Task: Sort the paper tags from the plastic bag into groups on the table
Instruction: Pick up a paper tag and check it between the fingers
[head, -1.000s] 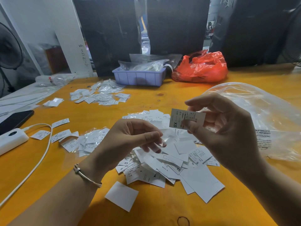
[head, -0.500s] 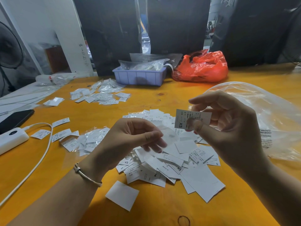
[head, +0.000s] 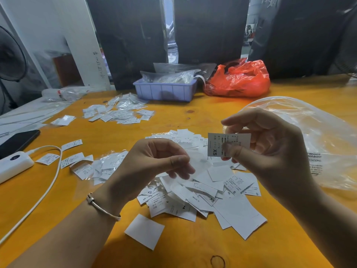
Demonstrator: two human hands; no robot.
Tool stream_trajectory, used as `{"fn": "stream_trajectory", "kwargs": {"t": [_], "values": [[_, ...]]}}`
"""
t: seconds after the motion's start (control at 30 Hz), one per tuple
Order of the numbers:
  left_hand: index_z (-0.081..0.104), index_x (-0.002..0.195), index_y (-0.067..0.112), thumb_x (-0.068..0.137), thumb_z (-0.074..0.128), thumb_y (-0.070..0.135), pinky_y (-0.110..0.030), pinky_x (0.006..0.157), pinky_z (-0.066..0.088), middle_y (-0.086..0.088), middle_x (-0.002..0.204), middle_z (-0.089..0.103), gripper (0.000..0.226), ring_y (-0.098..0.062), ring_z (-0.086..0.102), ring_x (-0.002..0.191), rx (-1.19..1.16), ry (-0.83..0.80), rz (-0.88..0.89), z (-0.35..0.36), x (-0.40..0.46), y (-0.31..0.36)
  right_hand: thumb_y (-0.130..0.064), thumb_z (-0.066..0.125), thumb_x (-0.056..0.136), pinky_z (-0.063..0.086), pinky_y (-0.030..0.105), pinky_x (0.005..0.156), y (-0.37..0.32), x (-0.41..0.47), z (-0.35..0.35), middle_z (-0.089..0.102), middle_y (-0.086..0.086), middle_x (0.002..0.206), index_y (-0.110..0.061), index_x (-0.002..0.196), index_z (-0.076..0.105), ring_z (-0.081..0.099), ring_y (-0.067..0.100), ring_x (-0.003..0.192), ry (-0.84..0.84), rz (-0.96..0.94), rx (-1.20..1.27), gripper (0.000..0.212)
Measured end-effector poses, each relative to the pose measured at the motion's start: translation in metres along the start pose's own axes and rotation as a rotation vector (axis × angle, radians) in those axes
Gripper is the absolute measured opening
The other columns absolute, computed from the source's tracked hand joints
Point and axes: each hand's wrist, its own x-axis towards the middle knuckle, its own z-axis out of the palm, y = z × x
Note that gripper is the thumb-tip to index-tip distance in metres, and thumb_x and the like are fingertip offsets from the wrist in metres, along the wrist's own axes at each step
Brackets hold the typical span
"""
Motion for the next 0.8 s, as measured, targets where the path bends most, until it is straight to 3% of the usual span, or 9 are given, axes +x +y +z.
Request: {"fn": "stream_trajectory", "kwargs": {"t": [0.3,0.53,0.7,0.8], "values": [[0.077,0.086,0.021,0.081,0.073,0.026,-0.022,0.059,0.054,-0.009,0.082,0.077,0.008,-0.022,0.074,0.071,-0.003,0.003,-0.002,0.0002,0.0003,0.0002,0.003,0.067,0.070,0.050,0.016,0.055,0.0002,-0.0019,0.0014,0.065,0.010,0.081,-0.011,0.095,0.068,0.069,0.019,0.066,-0.063,0.037,0.013,0.029],[0.077,0.084,0.022,0.081,0.074,0.028,-0.021,0.059,0.053,-0.009,0.082,0.077,0.007,-0.021,0.074,0.070,-0.005,0.008,0.002,0.0007,-0.0001,0.0007,0.002,0.068,0.069,0.059,0.031,0.058,0.0011,-0.0035,0.0038,0.064,0.000,0.080,-0.010,0.096,0.068,0.070,0.015,0.071,-0.117,0.048,-0.055,0.030],[0.077,0.085,0.022,0.082,0.073,0.027,-0.022,0.059,0.054,-0.009,0.083,0.077,0.007,-0.022,0.074,0.071,-0.002,0.004,-0.001,0.0004,-0.0003,0.0008,-0.001,0.069,0.070,0.059,0.041,0.060,0.0018,-0.0018,0.0041,0.065,0.001,0.080,-0.014,0.096,0.069,0.070,0.019,0.071,-0.044,0.049,-0.064,0.029],[0.077,0.085,0.021,0.081,0.074,0.027,-0.022,0.059,0.054,-0.009,0.083,0.077,0.008,-0.022,0.074,0.071,-0.004,0.008,-0.005,0.0005,-0.0007,0.0008,0.002,0.071,0.072,0.058,0.034,0.057,0.0027,-0.0011,0.0031,0.065,0.002,0.080,-0.014,0.096,0.068,0.071,0.020,0.069,0.008,0.055,-0.050,0.029]]}}
